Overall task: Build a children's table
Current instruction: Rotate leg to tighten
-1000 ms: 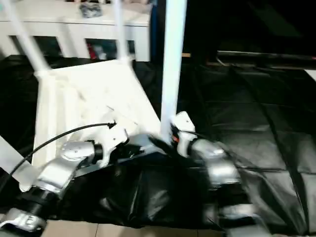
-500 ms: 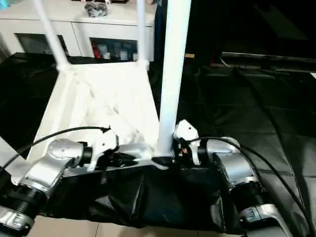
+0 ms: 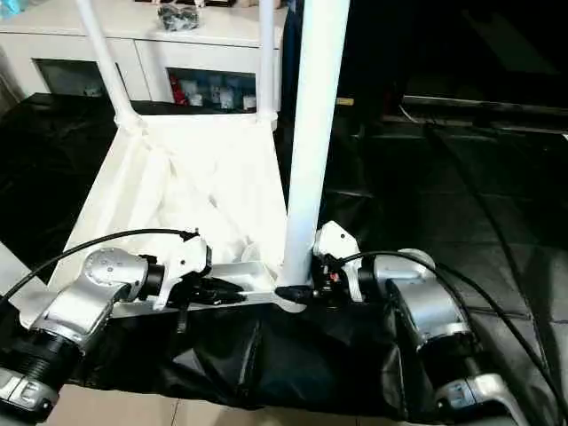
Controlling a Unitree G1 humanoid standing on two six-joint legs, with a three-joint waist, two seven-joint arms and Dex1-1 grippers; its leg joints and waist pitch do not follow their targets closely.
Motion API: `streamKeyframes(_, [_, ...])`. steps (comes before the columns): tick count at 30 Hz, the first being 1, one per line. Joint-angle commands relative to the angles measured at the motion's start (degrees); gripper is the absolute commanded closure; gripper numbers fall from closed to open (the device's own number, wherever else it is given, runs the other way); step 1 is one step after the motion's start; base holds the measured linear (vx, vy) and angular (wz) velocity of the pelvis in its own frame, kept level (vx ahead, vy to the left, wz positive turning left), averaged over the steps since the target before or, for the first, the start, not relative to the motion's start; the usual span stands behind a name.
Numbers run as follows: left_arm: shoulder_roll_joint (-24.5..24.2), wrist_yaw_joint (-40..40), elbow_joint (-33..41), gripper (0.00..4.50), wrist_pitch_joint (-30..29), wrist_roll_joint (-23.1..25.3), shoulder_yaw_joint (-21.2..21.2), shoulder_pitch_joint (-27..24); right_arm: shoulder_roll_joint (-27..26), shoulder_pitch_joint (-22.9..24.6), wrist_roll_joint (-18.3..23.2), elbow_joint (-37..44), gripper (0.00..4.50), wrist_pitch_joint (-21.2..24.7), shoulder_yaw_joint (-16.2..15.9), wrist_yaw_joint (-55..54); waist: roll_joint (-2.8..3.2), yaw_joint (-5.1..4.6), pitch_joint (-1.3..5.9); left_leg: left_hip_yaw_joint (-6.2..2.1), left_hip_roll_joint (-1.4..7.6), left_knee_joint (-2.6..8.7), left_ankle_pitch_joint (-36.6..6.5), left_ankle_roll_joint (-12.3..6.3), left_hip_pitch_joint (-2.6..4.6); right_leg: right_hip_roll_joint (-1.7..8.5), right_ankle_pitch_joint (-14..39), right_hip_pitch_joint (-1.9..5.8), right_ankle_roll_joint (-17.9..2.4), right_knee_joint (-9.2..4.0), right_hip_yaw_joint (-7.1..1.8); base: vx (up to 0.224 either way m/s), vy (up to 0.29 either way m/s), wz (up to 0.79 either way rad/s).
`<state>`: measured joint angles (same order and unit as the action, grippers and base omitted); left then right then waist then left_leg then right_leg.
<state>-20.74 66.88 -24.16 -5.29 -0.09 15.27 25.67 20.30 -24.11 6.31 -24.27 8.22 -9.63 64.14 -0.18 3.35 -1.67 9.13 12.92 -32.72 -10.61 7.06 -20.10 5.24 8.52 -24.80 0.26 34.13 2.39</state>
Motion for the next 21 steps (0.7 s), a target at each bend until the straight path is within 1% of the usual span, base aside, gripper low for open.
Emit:
streamKeyframes(1, [3.0,-6.8,-0.6,4.50,-1.2,0.6,-1.0,1.8,-3.7,0.4,-0.5,-1.4,1.87,0.3,-1.6,-5.0,-0.83,-0.16,2.84,1.53,-1.02,3.40,-13.3,-3.09,-0.77,0.81,19.2,3.69,-9.5,-4.18,-0.88,0.000,0.000,0.00])
streamKeyframes(2, [5.4,-10.4,-0.3,4.50,-2.2,1.2,-1.0,1.8,-8.8,-1.0,-1.0,-5.8,1.87,0.8,2.0,-17.1,-0.74,-0.27,2.79,1.39,-1.03,3.57,-14.5,-2.29,-0.61,0.83,22.1,3.52,-8.4,-4.50,-0.75,0.000,0.000,0.00])
streamKeyframes(3, [6.3,-11.5,-0.1,4.50,-2.6,1.4,-0.9,1.8,-10.7,-1.5,-0.9,-7.5,1.87,1.3,3.6,-21.9,-0.57,-0.83,2.71,1.35,-1.12,3.64,-15.0,-1.26,-0.71,0.86,24.3,3.28,-7.5,-4.62,-0.81,0.000,0.000,0.00])
streamKeyframes(4, [7.3,-13.2,-0.2,4.50,-3.0,1.9,-0.8,1.8,-12.4,-1.7,-0.9,-8.8,1.88,1.1,4.5,-25.4,-0.65,-1.49,2.68,0.94,-1.28,3.90,-15.9,-0.23,-1.01,0.96,27.1,3.63,-6.1,-4.76,-0.50,0.000,0.000,0.00])
streamKeyframes(5, [7.3,-13.2,-0.2,4.50,-3.0,1.9,-0.8,1.8,-12.4,-1.7,-0.9,-8.8,1.88,1.1,4.5,-25.4,-0.73,-1.77,2.67,0.84,-1.30,3.95,-16.2,-0.06,-1.12,0.93,28.1,3.71,-5.4,-4.89,-0.39,0.000,0.000,0.00])
streamKeyframes(6, [8.3,-14.6,-0.4,4.50,-3.3,2.2,-0.8,1.9,-13.8,-1.7,-1.2,-9.5,1.89,0.9,4.8,-27.7,-0.66,-1.84,2.74,0.85,-1.29,3.83,-17.3,-0.52,-0.81,0.85,28.9,3.40,-4.6,-5.27,-0.33,0.000,0.000,0.00])
streamKeyframes(7, [9.0,-15.3,-0.5,4.50,-3.6,2.3,-0.7,2.0,-14.6,-1.7,-1.7,-9.8,1.89,0.9,4.6,-29.2,-0.60,-1.93,2.63,1.13,-1.32,3.61,-18.7,-1.11,-0.34,0.70,29.3,2.70,-4.8,-5.63,-0.52,0.000,0.000,0.00])
streamKeyframes(8, [10.6,-17.3,-0.8,4.50,-4.3,2.6,-0.6,2.2,-16.5,-1.8,-2.8,-10.5,1.89,0.9,4.2,-32.3,-0.54,-1.96,2.61,1.09,-1.41,3.62,-19.2,-1.31,-0.39,0.68,29.7,2.73,-4.7,-5.66,-0.46,0.000,0.000,0.00])
streamKeyframes(9, [11.3,-18.3,-0.9,4.50,-4.6,2.7,-0.5,2.3,-17.4,-1.9,-3.3,-10.8,1.89,0.9,4.0,-33.7,-0.53,-2.10,2.63,1.00,-1.40,3.77,-18.9,-1.15,-0.73,0.72,29.9,2.94,-4.5,-5.64,-0.42,0.000,0.000,0.00])
streamKeyframes(10, [13.1,-20.1,-1.2,4.50,-5.0,3.1,0.1,2.6,-20.2,-2.4,-3.9,-11.2,1.89,0.6,3.4,-35.8,-0.55,-2.23,2.64,0.92,-1.42,3.80,-19.2,-1.02,-0.70,0.65,30.0,2.92,-4.4,-5.65,-0.32,0.000,0.000,0.00])
streamKeyframes(12, [13.8,-20.8,-1.4,4.50,-4.9,3.3,0.3,2.8,-21.1,-2.6,-4.1,-11.1,1.89,-0.1,2.9,-35.9,-0.45,-2.33,2.59,1.01,-1.47,3.72,-19.7,-1.20,-0.52,0.58,29.8,2.64,-4.5,-5.78,-0.40,0.000,0.000,0.00])
streamKeyframes(13, [14.5,-21.3,-1.6,4.50,-5.0,3.6,0.4,2.9,-22.1,-2.8,-4.4,-11.3,1.89,-1.0,2.4,-35.7,-0.52,-2.39,2.74,0.99,-1.46,3.74,-19.6,-1.73,-0.71,0.62,29.1,2.84,-4.6,-5.72,-0.44,0.000,0.000,0.00])
streamKeyframes(15, [14.9,-21.3,-1.9,4.50,-4.6,4.5,1.1,3.2,-23.1,-3.1,-4.3,-11.2,1.19,-3.2,1.6,-33.9,-0.47,-2.37,2.78,1.06,-1.37,3.73,-19.5,-2.19,-0.69,0.60,27.5,2.74,-5.2,-5.57,-0.53,0.000,0.000,0.00])
streamKeyframes(17, [14.5,-20.7,-1.7,4.50,-4.3,4.5,1.3,3.1,-22.6,-2.9,-3.0,-10.6,1.19,-3.1,1.7,-32.3,-0.40,-2.35,2.83,1.10,-1.37,3.74,-19.2,-2.44,-0.76,0.57,26.3,2.87,-5.7,-5.44,-0.57,0.000,0.000,0.00])
streamKeyframes(18, [14.1,-20.3,-1.5,4.50,-4.1,4.5,1.2,3.0,-22.2,-2.7,-2.4,-10.1,0.98,-3.0,2.0,-31.7,-0.36,-2.35,2.82,1.08,-1.33,3.79,-19.0,-2.61,-0.84,0.58,25.6,2.99,-6.0,-5.34,-0.57,0.000,0.000,0.00])
streamKeyframes(19, [13.0,-18.5,-0.8,4.50,-3.4,4.0,1.2,2.5,-20.7,-2.5,-1.9,-9.2,0.83,-2.9,2.3,-29.9,-0.48,-2.36,2.80,1.10,-1.31,3.81,-19.0,-2.74,-0.83,0.58,25.3,2.99,-6.2,-5.37,-0.58,0.000,0.000,0.00])
streamKeyframes(20, [12.6,-17.9,-0.5,4.50,-3.4,3.8,1.2,2.3,-20.2,-2.4,-1.8,-8.9,0.73,-3.0,2.3,-29.2,-0.41,-2.33,2.83,1.09,-1.28,3.81,-19.1,-2.81,-0.83,0.59,25.1,3.04,-6.4,-5.28,-0.58,0.000,0.000,0.00])
streamKeyframes(21, [12.4,-17.5,-0.4,4.50,-3.4,3.7,1.2,2.2,-19.8,-2.3,-1.8,-8.8,0.73,-3.0,2.3,-28.7,-0.38,-2.27,2.87,1.14,-1.23,3.76,-18.9,-2.97,-0.79,0.60,24.3,3.01,-6.7,-5.22,-0.66,0.000,0.000,0.00])
